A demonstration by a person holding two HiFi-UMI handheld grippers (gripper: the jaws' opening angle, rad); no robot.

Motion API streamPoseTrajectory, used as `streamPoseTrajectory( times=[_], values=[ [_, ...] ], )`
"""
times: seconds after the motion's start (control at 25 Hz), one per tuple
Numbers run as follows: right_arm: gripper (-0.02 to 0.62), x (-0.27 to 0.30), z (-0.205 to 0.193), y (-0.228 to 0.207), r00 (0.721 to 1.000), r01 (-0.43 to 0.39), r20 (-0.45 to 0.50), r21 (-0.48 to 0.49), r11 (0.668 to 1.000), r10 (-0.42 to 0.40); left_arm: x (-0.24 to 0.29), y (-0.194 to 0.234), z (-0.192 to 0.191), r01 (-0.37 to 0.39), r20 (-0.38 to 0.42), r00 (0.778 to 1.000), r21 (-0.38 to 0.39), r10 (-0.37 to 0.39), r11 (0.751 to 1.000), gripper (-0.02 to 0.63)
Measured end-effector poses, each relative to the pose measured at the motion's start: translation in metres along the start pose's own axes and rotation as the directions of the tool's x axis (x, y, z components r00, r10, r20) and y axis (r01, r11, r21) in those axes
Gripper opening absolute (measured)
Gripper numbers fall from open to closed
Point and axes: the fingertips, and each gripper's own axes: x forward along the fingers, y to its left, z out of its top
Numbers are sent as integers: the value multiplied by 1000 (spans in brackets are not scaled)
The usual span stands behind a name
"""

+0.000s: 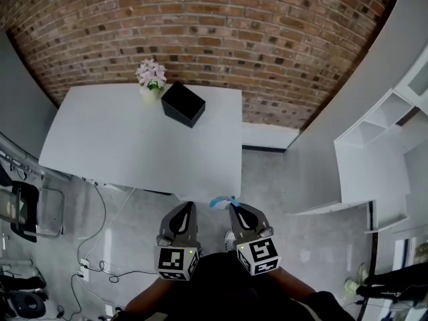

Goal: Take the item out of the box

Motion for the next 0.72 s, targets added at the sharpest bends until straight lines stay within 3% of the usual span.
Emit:
streamPoseTrajectory(
  times=[0.72],
  values=[
    [2, 9, 4, 5, 1000, -3, 16, -2, 1000, 3, 1, 3, 0, 8, -1, 1000, 15, -8, 1000, 4]
  ],
)
